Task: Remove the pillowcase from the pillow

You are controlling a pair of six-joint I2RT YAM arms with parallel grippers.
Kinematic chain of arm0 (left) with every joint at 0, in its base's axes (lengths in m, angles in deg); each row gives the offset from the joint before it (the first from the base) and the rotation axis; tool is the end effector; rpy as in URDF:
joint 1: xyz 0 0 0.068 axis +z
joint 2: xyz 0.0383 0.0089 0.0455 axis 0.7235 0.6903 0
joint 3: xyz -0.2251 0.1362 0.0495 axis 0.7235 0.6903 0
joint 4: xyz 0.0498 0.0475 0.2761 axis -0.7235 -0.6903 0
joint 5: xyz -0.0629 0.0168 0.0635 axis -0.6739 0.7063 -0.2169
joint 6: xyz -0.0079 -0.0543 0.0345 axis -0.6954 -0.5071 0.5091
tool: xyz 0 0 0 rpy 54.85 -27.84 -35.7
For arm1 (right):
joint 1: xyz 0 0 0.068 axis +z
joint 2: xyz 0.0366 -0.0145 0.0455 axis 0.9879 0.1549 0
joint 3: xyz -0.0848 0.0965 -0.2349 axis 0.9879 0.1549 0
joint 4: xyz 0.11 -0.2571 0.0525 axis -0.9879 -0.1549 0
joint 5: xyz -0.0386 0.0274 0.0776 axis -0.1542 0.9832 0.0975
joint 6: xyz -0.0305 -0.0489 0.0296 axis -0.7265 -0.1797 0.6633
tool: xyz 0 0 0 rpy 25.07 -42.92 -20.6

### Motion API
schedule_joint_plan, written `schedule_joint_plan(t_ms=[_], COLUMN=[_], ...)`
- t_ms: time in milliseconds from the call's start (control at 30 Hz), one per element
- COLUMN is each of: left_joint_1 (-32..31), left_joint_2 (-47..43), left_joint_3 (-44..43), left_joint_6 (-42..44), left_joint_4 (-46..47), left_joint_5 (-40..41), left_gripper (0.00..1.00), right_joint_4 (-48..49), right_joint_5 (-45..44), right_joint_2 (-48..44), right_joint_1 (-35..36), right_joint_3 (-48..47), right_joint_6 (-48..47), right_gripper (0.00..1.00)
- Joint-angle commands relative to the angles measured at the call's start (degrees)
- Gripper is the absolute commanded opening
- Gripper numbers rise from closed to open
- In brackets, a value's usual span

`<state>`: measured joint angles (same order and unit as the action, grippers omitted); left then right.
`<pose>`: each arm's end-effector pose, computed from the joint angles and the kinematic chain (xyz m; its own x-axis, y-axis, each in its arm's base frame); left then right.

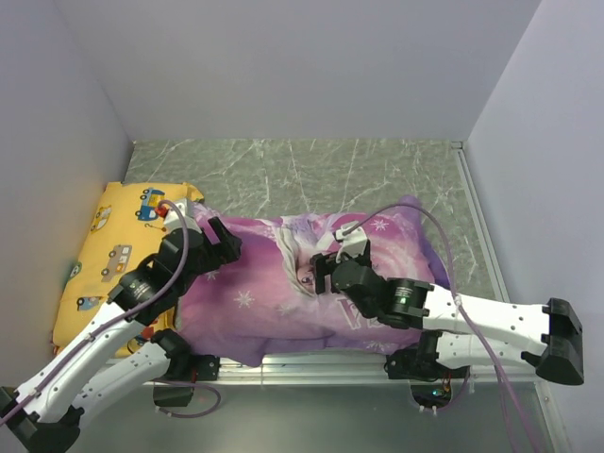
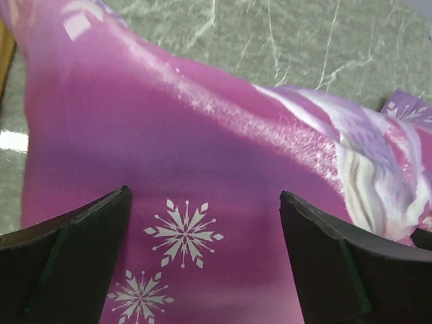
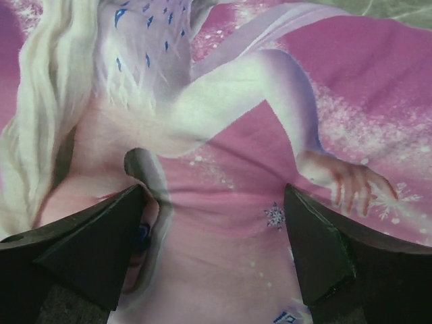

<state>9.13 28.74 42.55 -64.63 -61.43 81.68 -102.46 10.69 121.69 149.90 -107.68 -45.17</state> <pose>0.1608 -0.0973 0.3069 -0.4833 -0.4688 -0.7393 -0.0925 0.8671 -0.4894 0.1189 0.2215 0.2539 -0.4278 -0.0795 -0.9004 -0.3997 0.9101 0.1095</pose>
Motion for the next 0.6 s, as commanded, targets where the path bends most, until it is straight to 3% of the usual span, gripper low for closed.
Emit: schedule_joint_plan(t_ms=[0,100,133,167,200,267,300,400,500,567], left_joint_1=[-0.23,-0.23,-0.23,-0.23,-0.23,-0.23,-0.23,-0.06,1.26,4.24], left_joint_2=[1.01,3.12,3.73,5.30,7.41,10.21,11.81,18.93,25.17,30.35], left_joint_3=[2.85,4.44,4.53,4.45,3.66,2.26,0.25,-5.63,-12.31,-16.10], left_joint_6=[-2.32,-2.24,-1.89,-1.53,-0.83,-0.04,0.66,2.15,4.78,5.76], left_joint_4=[3.92,6.21,7.52,8.31,9.45,11.20,11.74,13.24,15.17,15.62], left_joint_5=[-2.63,-2.90,-2.64,-2.20,-1.76,-1.32,-0.97,0.00,0.09,-2.36], left_gripper=[0.95,0.83,0.80,0.76,0.65,0.46,0.25,0.00,0.00,0.00], right_joint_4=[-0.93,-4.17,-4.71,-5.06,-5.85,-6.73,-6.91,-7.61,-4.11,-3.22], right_joint_5=[-1.32,-3.35,-4.13,-4.40,-4.67,-5.98,-6.34,-3.11,4.87,6.05], right_joint_2=[5.04,8.21,8.83,9.44,10.41,11.38,12.17,12.53,10.69,9.72], right_joint_1=[1.06,1.14,1.06,0.97,0.79,0.27,-0.08,-5.17,-11.59,-11.87], right_joint_3=[-1.76,-7.01,-8.17,-9.40,-11.59,-13.80,-14.76,-18.37,-19.08,-19.78], right_joint_6=[2.77,1.72,1.28,0.23,-0.30,-1.44,-1.88,-2.32,-3.55,-6.78], right_gripper=[0.87,0.61,0.43,0.35,0.17,0.02,0.00,0.00,0.00,0.20])
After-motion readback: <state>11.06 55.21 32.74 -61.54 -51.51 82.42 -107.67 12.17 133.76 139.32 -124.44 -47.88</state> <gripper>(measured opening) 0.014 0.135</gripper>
